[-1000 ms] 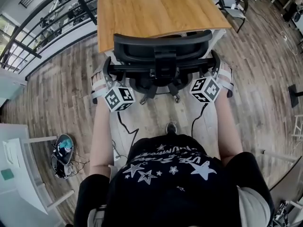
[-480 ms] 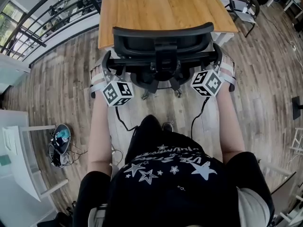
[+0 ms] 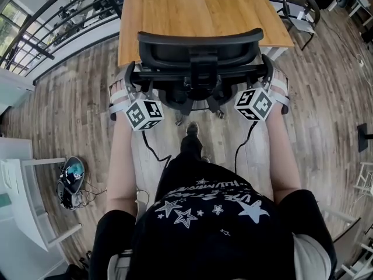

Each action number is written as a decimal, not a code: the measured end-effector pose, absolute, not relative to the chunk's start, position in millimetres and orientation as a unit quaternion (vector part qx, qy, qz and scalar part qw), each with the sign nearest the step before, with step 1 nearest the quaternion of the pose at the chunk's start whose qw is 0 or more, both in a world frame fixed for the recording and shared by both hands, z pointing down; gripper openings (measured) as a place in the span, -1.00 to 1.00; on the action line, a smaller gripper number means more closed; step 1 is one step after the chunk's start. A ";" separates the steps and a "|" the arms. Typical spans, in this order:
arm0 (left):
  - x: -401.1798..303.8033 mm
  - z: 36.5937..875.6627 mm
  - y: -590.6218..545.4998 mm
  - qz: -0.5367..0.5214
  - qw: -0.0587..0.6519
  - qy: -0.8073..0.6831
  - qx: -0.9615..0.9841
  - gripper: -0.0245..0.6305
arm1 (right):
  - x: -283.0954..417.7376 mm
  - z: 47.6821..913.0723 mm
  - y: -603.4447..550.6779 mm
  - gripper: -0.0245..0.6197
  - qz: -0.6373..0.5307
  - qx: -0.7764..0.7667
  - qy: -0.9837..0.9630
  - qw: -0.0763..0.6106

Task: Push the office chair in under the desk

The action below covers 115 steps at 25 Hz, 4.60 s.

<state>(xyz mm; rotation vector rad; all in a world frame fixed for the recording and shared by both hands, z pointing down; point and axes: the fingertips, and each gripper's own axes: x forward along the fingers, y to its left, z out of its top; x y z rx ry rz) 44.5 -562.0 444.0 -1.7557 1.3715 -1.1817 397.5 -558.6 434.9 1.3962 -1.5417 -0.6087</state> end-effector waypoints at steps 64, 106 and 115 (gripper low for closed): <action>46.0 451.7 -676.7 -0.470 0.304 0.475 -0.679 0.11 | 407.3 438.5 -688.0 0.02 -0.215 0.575 -0.617 0.492; 99.7 426.5 -447.0 -0.195 0.110 0.575 -0.787 -0.26 | 369.0 420.4 -472.7 -0.91 -0.110 0.626 -0.715 0.290; 57.3 435.0 -419.6 -0.189 0.080 0.569 -0.796 -0.55 | 314.2 429.4 -444.7 -0.91 -0.069 0.618 -0.729 0.286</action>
